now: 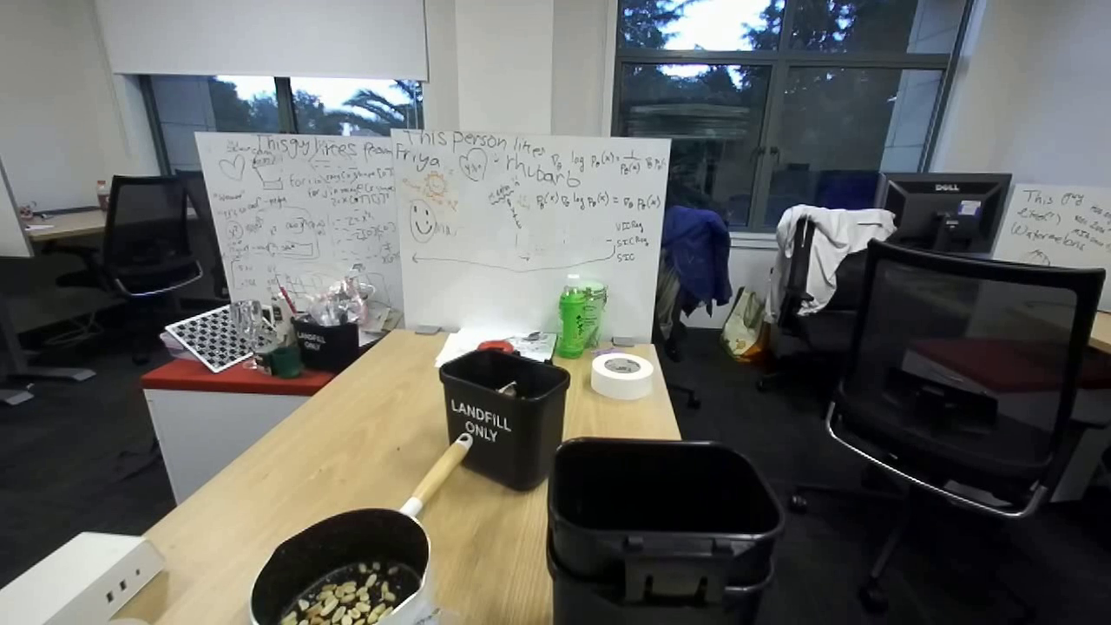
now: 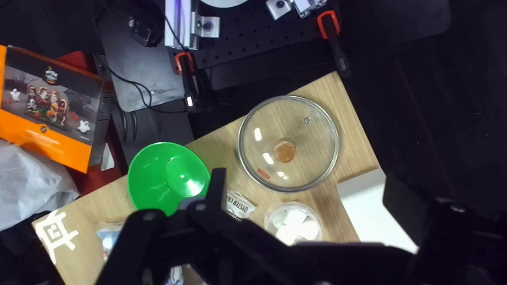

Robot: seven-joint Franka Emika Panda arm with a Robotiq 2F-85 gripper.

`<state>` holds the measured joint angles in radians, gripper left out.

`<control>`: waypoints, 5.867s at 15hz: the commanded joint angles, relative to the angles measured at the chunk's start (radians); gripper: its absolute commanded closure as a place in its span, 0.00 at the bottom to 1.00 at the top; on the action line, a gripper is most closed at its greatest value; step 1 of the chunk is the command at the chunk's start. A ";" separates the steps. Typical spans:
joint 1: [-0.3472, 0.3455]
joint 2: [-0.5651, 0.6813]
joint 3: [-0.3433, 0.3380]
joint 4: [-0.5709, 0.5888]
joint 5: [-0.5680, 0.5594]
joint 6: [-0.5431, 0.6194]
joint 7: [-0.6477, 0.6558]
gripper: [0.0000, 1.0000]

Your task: Take three marshmallows from the bowl and put it in the pot

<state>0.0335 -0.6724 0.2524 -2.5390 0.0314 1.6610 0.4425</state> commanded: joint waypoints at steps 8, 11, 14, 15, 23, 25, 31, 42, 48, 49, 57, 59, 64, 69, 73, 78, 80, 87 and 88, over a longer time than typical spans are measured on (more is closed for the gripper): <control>-0.030 0.236 -0.078 -0.019 0.055 0.191 0.090 0.00; -0.029 0.262 -0.084 -0.001 0.063 0.191 0.094 0.00; -0.029 0.259 -0.084 0.000 0.063 0.190 0.096 0.00; -0.029 0.259 -0.084 0.000 0.063 0.190 0.096 0.00; -0.040 0.396 -0.098 0.007 0.087 0.338 0.192 0.00; -0.036 0.461 -0.110 0.012 0.090 0.408 0.215 0.00; -0.031 0.665 -0.169 0.056 0.140 0.575 0.219 0.00; -0.021 0.871 -0.259 0.170 0.138 0.651 0.252 0.00; -0.023 0.882 -0.279 0.174 0.149 0.667 0.270 0.00; -0.023 0.880 -0.281 0.171 0.147 0.670 0.275 0.00; -0.022 0.877 -0.287 0.153 0.133 0.674 0.300 0.00; -0.022 0.873 -0.286 0.148 0.133 0.671 0.299 0.00; -0.022 0.880 -0.286 0.144 0.133 0.670 0.298 0.26; -0.022 0.884 -0.287 0.147 0.134 0.672 0.300 0.55; -0.019 0.891 -0.288 0.148 0.123 0.679 0.309 0.55; -0.011 0.901 -0.290 0.157 0.107 0.705 0.324 0.42; -0.008 0.907 -0.291 0.160 0.104 0.716 0.329 0.46; -0.004 0.914 -0.293 0.162 0.096 0.723 0.339 0.44; -0.003 0.916 -0.293 0.162 0.095 0.723 0.340 0.41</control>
<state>0.0129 0.2234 -0.0239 -2.3881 0.1473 2.3675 0.7629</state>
